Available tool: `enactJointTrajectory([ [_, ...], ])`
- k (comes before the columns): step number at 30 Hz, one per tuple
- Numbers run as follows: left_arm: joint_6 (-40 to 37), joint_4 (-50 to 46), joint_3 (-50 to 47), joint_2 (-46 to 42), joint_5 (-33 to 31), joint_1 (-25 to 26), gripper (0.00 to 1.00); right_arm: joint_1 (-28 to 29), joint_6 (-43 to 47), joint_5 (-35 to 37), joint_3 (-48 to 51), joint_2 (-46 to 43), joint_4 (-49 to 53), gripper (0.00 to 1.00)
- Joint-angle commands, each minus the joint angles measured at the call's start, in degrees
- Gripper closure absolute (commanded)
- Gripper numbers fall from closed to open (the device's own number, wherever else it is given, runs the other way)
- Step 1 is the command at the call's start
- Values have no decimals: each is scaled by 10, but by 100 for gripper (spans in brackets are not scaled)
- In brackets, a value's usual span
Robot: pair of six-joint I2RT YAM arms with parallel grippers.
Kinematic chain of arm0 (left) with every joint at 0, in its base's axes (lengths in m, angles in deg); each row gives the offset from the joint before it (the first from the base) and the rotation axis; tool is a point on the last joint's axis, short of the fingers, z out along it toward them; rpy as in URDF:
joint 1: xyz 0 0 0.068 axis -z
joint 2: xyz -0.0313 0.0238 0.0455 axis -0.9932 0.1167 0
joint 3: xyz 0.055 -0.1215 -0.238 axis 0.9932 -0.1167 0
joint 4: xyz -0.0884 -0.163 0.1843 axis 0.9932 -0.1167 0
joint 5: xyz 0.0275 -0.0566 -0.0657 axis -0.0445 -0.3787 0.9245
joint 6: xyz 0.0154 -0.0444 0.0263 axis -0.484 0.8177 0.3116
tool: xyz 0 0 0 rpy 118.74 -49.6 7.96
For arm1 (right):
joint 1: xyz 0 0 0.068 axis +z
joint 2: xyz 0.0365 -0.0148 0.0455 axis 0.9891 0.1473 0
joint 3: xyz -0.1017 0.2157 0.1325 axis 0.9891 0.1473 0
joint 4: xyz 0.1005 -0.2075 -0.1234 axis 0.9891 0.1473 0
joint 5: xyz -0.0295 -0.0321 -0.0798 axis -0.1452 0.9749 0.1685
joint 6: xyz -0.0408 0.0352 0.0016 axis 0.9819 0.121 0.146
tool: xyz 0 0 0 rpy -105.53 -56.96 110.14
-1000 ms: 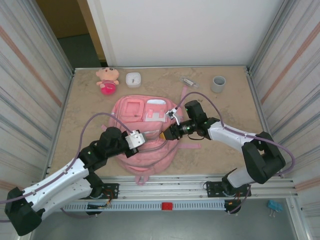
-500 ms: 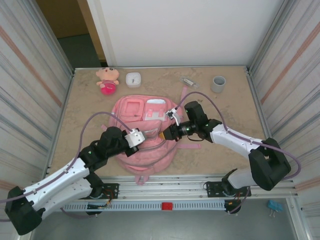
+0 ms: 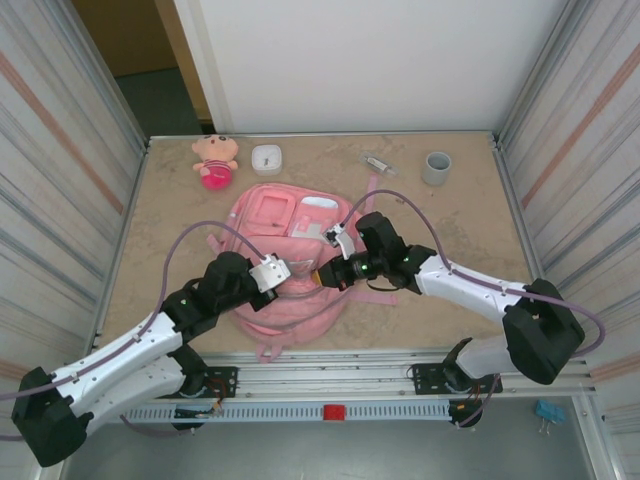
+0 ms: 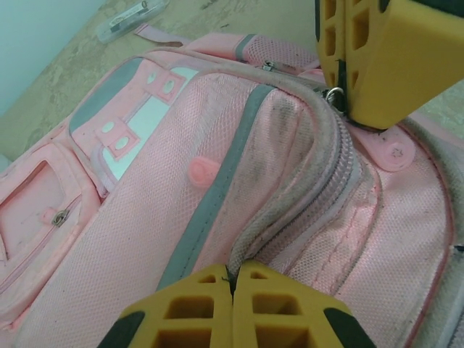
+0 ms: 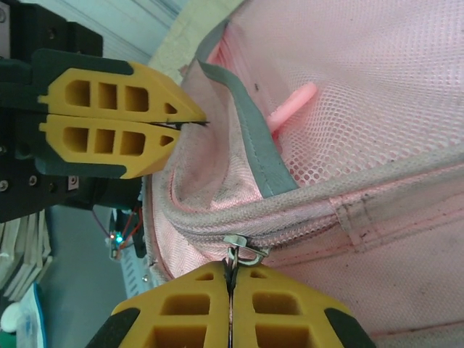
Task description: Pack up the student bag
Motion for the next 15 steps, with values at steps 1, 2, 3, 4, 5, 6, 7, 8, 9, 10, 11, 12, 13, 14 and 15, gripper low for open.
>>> enactJointTrajectory([
  [1, 11, 72, 17, -3, -6, -3, 100, 13, -21, 4, -26, -27, 14, 100],
  [2, 12, 70, 17, -5, -8, -3, 100, 13, -18, 27, -28, -30, 30, 100],
  [3, 12, 68, 17, -6, -11, -3, 100, 13, -13, 57, -37, -33, 54, 100],
  [4, 13, 66, 19, -6, -15, -3, 100, 14, -7, 85, -44, -36, 77, 100],
  [5, 13, 62, 20, -6, -19, -4, 100, 17, -1, 119, -53, -39, 104, 100],
  [6, 13, 57, 22, -4, -21, -3, 100, 20, 5, 152, -61, -43, 127, 100],
  [7, 12, 54, 24, -3, -23, -3, 100, 23, 11, 174, -67, -45, 142, 100],
  [8, 11, 51, 26, 0, -25, -3, 100, 26, 16, 194, -72, -50, 154, 100],
  [9, 11, 49, 27, 2, -24, -3, 100, 28, 22, 205, -76, -54, 164, 100],
  [10, 11, 49, 29, 6, -24, -3, 100, 31, 25, 210, -80, -56, 169, 100],
  [11, 11, 49, 31, 9, -24, -2, 100, 33, 28, 214, -84, -57, 175, 100],
  [12, 11, 49, 33, 13, -24, -2, 100, 37, 32, 214, -90, -58, 182, 100],
  [13, 11, 52, 35, 15, -22, -2, 100, 41, 34, 210, -93, -58, 185, 100],
  [14, 11, 55, 37, 19, -21, -2, 100, 44, 36, 196, -96, -59, 184, 100],
  [15, 12, 60, 38, 21, -19, -2, 100, 47, 36, 175, -96, -61, 179, 100],
])
